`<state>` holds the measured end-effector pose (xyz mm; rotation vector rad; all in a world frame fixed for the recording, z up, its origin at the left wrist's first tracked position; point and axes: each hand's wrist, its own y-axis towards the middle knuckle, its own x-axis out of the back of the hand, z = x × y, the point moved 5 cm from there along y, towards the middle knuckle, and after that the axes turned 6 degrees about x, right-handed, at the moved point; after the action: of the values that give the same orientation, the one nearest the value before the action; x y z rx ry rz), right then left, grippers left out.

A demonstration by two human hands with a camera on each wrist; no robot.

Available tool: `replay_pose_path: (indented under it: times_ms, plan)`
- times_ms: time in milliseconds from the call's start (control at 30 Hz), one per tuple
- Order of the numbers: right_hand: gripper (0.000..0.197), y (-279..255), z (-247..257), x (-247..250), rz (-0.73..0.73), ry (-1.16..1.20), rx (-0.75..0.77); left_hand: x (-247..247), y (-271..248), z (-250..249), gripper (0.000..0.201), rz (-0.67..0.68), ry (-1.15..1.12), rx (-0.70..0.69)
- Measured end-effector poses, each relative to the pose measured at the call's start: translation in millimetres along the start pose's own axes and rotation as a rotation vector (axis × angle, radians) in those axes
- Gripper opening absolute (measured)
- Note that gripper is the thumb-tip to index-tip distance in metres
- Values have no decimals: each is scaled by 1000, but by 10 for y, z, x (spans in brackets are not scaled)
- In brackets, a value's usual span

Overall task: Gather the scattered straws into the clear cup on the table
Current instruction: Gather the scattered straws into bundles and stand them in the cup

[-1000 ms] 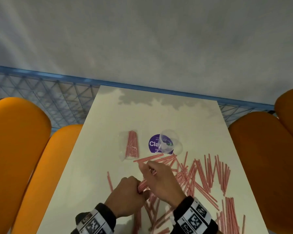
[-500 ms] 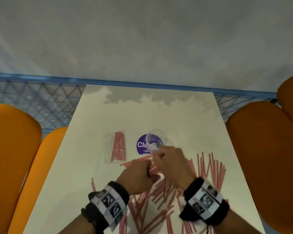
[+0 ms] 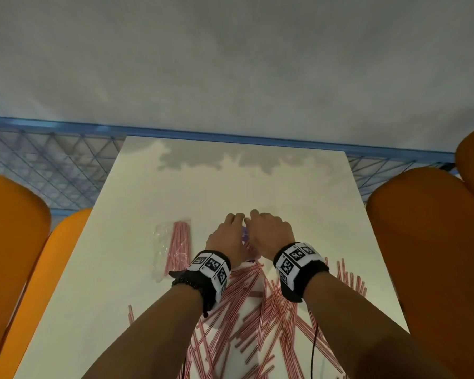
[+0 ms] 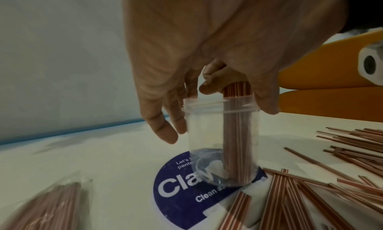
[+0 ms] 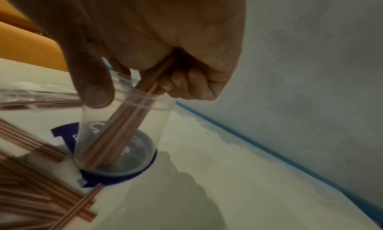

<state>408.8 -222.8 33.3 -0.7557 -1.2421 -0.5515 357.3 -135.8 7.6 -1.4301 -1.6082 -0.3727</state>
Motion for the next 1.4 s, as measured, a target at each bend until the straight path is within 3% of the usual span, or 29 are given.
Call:
replay_pose_path:
  times_ms: [67, 167, 200, 267, 333, 433, 500, 600, 700, 833, 933, 1000, 1067, 1133, 1267, 1400]
  plan:
    - [30, -23, -10, 25, -60, 45, -36, 2, 13, -1, 92, 11, -1, 6]
    - [25, -209, -14, 264, -197, 96, -61, 58, -72, 2, 118, 55, -4, 18]
    - [21, -322, -10, 328, -225, 127, -66, 131, -149, 13, 119, 29, -24, 5]
    - [18, -595, 18, 382, -237, 153, -35, 340, -344, 111, 101, -67, -97, -27]
    - [19, -905, 78, 347, -233, 127, 31, 545, -535, 417, 72, -141, -179, 25]
    - [17, -1401, 357, 43, 46, 125, 168, 688, -868, 1175, 37, -146, -80, 336]
    - [28, -1803, 613, -298, 337, 177, 306, 621, -1131, 1628, 45, -62, 70, 578]
    - [65, -2287, 978, -823, 587, 113, 498, 384, -1484, 2016, 61, 67, 140, 744]
    - [69, -2430, 1179, -1257, 617, 49, 582, 80, -1708, 2177, 55, 127, 101, 771]
    - [31, -2190, 1334, -1438, 434, 83, 629, -79, -1814, 2179, 39, 56, 49, 749]
    - [11, -1942, 1325, -1400, 330, 184, 590, 40, -1876, 2220, 25, -35, 66, 737]
    - [16, -1856, 1294, -1349, 317, 267, 498, 88, -2005, 2315, 24, -77, 49, 754]
    - [21, -1792, 1200, -1265, 303, 439, 286, 47, -2171, 2387, 23, -82, 29, 753]
    - [23, -1726, 1042, -1165, 190, 563, 61, -38, -2305, 2382, 26, -92, -23, 737]
    - [46, -1571, 944, -1161, 240, 431, -10, -169, -2322, 2225, 36, -149, -143, 700]
    - [76, -1249, 1122, -1190, 262, 395, -46, -266, -2222, 2135, 15, -139, -154, 697]
